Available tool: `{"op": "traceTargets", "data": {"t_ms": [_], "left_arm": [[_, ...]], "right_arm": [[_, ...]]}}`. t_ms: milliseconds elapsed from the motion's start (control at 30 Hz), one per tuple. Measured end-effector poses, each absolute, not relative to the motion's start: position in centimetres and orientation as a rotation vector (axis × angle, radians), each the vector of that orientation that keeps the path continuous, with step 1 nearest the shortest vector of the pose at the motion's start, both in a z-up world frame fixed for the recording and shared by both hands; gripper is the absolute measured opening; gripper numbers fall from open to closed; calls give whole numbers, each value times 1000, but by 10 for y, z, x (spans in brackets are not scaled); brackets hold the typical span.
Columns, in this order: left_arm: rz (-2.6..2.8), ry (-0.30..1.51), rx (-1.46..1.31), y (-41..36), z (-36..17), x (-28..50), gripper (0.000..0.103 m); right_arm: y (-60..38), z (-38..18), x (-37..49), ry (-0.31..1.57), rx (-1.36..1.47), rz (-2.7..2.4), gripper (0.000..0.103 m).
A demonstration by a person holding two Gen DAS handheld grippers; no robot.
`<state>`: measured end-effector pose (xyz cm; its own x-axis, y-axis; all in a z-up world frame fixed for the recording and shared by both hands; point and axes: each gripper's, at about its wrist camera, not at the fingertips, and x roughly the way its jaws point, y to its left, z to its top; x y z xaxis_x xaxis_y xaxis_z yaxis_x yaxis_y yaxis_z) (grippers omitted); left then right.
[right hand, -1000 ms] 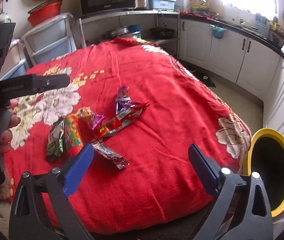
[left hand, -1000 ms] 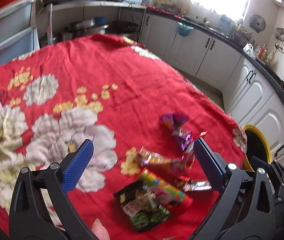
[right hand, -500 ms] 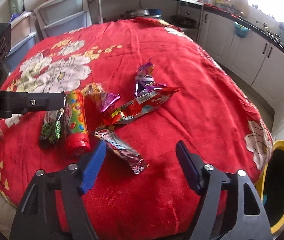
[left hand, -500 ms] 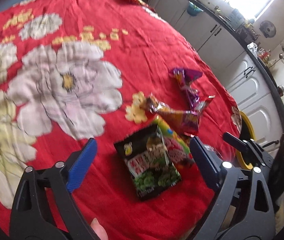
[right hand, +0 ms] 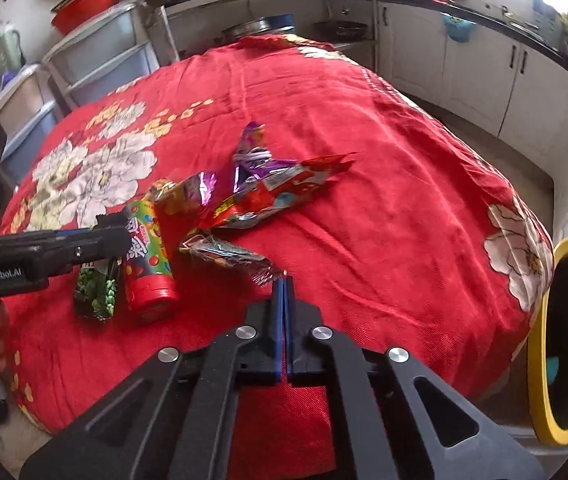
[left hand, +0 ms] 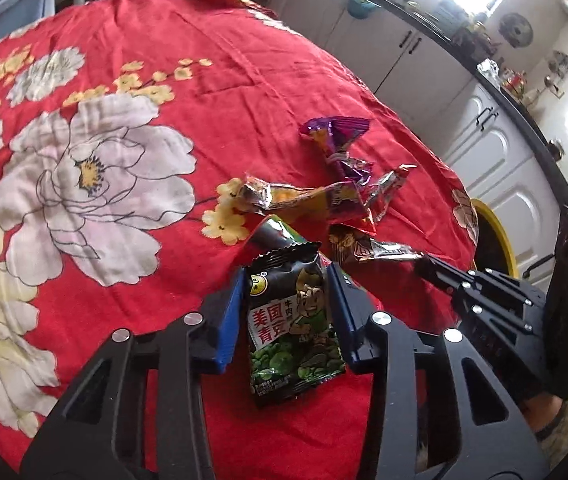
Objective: Collect trash
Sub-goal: 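Grasp the green snack bag with the left tool while the right tool grasps a gold wrapper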
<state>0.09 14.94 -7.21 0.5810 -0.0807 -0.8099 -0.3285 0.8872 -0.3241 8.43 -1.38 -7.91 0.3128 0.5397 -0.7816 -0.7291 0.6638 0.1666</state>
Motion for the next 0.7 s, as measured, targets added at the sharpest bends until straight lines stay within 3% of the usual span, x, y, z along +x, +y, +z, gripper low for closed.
{"op": "traceTargets", "data": {"t_ms": [167, 233, 300, 633, 667, 700], "left_arm": [[131, 953, -465, 148, -71, -1, 25], [125, 956, -471, 150, -71, -4, 24], [118, 959, -476, 150, -70, -5, 22], [104, 900, -479, 154, -48, -9, 21], [103, 894, -477, 154, -45, -9, 21], [102, 889, -475, 155, -43, -8, 21]], "right_arm": [[-18, -75, 82, 926, -258, 867, 2], [-19, -71, 79, 909, -285, 868, 17], [-20, -67, 77, 884, -307, 863, 45], [21, -76, 72, 813, -562, 926, 48], [26, -78, 72, 811, -585, 940, 45], [30, -80, 71, 812, -596, 952, 31]]}}
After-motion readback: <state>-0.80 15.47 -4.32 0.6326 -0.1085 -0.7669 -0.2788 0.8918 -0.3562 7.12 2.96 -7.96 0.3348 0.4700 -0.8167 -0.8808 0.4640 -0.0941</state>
